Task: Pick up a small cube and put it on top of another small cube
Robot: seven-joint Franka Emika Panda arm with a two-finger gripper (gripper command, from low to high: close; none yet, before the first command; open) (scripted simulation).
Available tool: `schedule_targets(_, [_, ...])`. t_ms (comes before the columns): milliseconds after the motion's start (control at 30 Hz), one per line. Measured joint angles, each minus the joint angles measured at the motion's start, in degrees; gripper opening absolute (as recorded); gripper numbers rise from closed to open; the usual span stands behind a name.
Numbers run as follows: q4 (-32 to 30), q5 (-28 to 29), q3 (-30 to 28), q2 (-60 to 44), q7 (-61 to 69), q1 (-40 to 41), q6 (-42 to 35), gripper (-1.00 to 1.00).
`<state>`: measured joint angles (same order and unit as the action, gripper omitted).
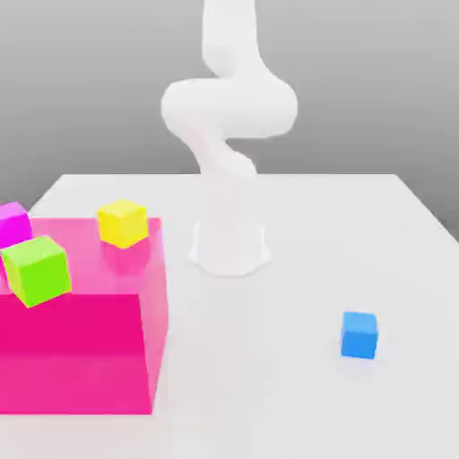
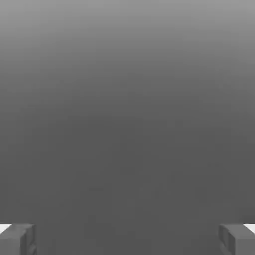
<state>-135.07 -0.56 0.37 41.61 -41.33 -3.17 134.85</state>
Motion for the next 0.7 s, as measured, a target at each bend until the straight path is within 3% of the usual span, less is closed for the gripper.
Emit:
schedule_targets(500, [-22.7, -2.0, 5.2, -31.7, 31.4, -21.7, 22.2, 0.00])
schedule_targets(600, [-27.5, -0.6, 7.6, -38.6, 36.7, -25.5, 27.1, 0.00])
schedule_targets(700, [-28.2, 2.8, 7.2, -45.0, 36.3, -25.8, 32.0, 0.00])
